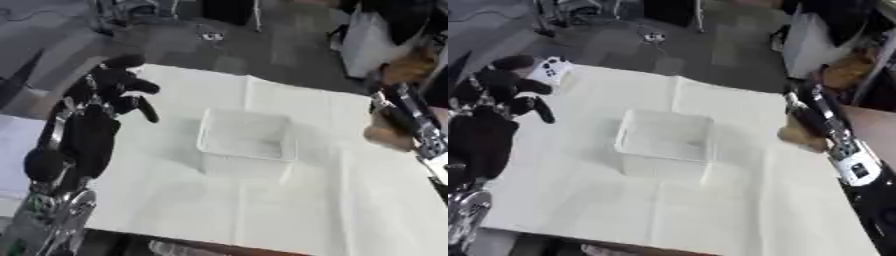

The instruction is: Pick up objects on the table and place them in the box.

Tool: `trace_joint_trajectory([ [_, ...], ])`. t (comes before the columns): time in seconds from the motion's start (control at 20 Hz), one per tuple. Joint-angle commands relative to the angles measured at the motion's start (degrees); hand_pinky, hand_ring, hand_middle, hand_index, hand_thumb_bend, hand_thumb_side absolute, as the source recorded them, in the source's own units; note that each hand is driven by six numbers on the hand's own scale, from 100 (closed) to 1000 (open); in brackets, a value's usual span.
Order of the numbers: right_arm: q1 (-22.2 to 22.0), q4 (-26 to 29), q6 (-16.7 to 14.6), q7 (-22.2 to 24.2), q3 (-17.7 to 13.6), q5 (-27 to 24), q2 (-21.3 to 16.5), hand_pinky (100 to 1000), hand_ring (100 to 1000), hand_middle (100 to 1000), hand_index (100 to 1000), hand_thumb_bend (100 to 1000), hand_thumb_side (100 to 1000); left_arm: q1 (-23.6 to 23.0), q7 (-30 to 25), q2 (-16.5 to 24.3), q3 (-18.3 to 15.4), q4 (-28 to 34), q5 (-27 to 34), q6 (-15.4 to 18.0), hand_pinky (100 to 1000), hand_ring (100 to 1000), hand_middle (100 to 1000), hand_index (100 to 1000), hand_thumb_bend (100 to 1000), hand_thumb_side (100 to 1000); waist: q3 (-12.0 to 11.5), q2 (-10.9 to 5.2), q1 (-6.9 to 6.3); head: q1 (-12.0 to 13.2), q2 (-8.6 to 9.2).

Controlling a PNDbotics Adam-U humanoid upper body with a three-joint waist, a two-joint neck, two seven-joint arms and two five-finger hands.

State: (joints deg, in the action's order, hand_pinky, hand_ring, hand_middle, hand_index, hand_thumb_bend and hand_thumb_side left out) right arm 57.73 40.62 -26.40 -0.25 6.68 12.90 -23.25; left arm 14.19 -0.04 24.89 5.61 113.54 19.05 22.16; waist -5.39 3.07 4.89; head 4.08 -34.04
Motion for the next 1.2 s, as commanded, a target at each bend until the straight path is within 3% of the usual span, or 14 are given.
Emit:
trace_joint_trajectory([
  [0.05, 2.5, 2.6, 0.9, 2.2, 1.0, -5.4, -1.4, 100, 100, 100, 327, 100, 849, 0.3, 0.1, 1.2, -0.2, 1.1, -0.3, 0.0, 424, 683, 787, 731, 690, 781, 0.1, -0.93, -0.20, 0.5, -0.16],
  [0.3, 4.1, 4.4, 2.4, 4.8, 2.8, -11.1, 0.0, 100, 100, 100, 325, 100, 849, 0.8, 0.0, 1.1, -0.2, 1.1, -0.1, -0.1, 425, 683, 787, 730, 692, 779, -0.4, -0.89, -0.12, 0.5, 0.13],
  [0.55, 5.5, 5.0, 3.0, 5.8, 3.6, -13.1, 3.1, 100, 100, 100, 323, 100, 851, 1.5, -0.2, 0.8, 0.0, 1.1, 0.4, -0.2, 426, 683, 786, 730, 695, 776, -1.2, -0.75, -0.03, -0.1, 0.58],
  [0.9, 5.7, 4.5, 2.5, 3.6, 3.6, -11.6, 8.5, 100, 100, 100, 320, 100, 851, 3.0, -0.7, 0.2, 0.1, 1.1, 1.4, 0.3, 431, 680, 784, 730, 704, 766, -2.6, -0.25, -0.04, -1.9, 1.37],
  [1.2, 6.0, 4.1, 1.7, 0.7, 3.4, -6.7, 11.4, 100, 100, 100, 321, 100, 853, 4.3, -1.3, -0.5, 0.2, 1.1, 2.1, 1.5, 438, 678, 781, 729, 713, 751, -3.6, 0.60, -0.17, -4.7, 2.39],
])
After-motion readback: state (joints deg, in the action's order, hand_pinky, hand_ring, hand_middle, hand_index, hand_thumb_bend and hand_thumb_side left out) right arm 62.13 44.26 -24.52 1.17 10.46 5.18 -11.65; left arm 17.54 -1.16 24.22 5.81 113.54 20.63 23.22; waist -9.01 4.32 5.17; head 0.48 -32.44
